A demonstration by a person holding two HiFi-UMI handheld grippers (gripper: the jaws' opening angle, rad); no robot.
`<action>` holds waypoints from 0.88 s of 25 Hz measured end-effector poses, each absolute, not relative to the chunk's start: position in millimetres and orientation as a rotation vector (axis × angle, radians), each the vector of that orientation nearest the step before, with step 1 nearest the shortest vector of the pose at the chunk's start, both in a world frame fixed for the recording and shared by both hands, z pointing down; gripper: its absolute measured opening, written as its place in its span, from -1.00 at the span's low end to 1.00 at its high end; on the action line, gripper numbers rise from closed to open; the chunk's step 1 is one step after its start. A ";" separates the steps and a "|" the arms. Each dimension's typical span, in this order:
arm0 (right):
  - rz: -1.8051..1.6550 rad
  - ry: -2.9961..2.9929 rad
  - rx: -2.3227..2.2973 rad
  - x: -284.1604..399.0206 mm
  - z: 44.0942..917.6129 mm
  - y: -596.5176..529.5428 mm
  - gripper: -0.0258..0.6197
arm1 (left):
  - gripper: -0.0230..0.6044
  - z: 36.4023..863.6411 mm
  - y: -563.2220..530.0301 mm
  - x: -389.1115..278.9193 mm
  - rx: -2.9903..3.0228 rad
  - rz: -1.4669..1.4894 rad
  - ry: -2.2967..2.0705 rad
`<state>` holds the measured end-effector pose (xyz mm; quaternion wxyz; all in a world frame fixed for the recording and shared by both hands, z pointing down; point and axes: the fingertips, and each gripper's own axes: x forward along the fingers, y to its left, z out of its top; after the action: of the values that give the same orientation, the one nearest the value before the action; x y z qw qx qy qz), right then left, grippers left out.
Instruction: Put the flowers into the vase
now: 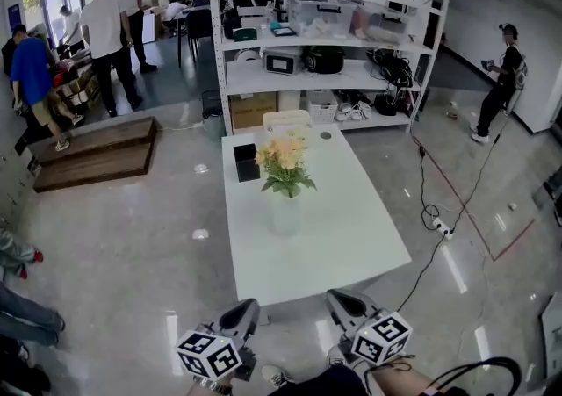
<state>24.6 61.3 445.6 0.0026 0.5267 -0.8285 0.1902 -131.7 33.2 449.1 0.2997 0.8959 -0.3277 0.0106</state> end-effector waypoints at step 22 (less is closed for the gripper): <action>0.627 -2.685 1.490 128.7 441.9 66.3 -0.91 | -0.92 437.4 51.2 -28.0 2.332 0.027 -1.003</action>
<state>128.7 66.3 441.9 0.0035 0.4755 -0.8567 0.2000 -28.0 51.2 437.4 0.2967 0.8772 -0.3773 0.0101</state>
